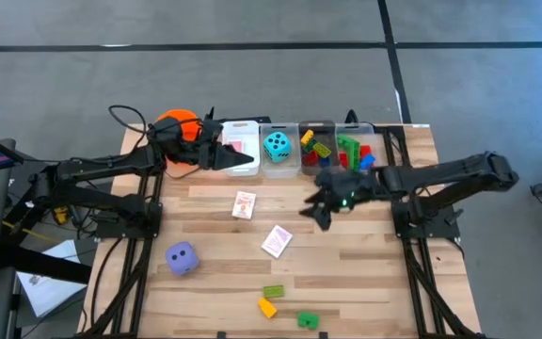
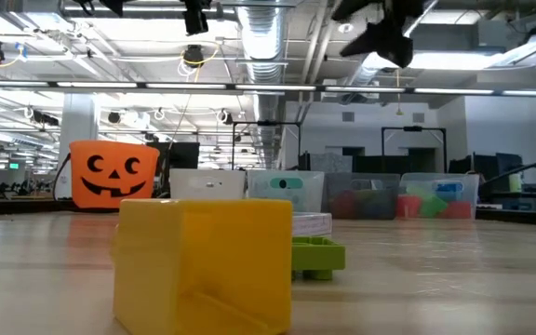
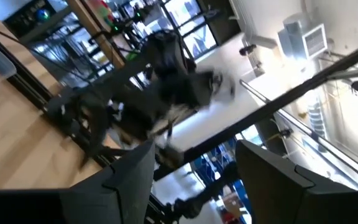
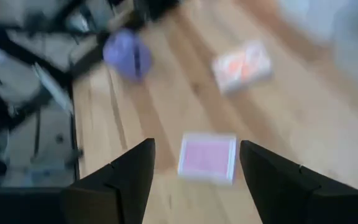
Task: Pick & Place Toys
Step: Put the small green game piece into the black bin
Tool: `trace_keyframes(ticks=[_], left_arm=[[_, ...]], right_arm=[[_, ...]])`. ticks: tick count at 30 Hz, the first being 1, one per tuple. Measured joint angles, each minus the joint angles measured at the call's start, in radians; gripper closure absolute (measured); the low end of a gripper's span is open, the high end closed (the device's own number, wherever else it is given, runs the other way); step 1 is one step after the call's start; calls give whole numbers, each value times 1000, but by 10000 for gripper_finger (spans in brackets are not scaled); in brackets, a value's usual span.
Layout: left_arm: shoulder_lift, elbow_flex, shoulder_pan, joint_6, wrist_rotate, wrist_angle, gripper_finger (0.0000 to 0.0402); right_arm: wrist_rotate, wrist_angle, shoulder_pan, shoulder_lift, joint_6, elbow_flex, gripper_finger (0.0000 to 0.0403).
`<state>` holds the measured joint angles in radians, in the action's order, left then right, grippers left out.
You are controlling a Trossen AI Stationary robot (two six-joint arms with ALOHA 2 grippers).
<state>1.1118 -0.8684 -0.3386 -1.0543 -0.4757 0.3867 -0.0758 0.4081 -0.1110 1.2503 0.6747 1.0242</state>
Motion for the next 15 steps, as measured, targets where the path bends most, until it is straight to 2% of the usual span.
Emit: trace_keyframes(ticks=[9,15], left_arm=[[0,0,-1,-1,6,49,183],[3,0,-1,1,5,58,183]], right_arm=[[0,-35,-162,133,163,-1,173],[0,-68,-237,222,269,65,180]])
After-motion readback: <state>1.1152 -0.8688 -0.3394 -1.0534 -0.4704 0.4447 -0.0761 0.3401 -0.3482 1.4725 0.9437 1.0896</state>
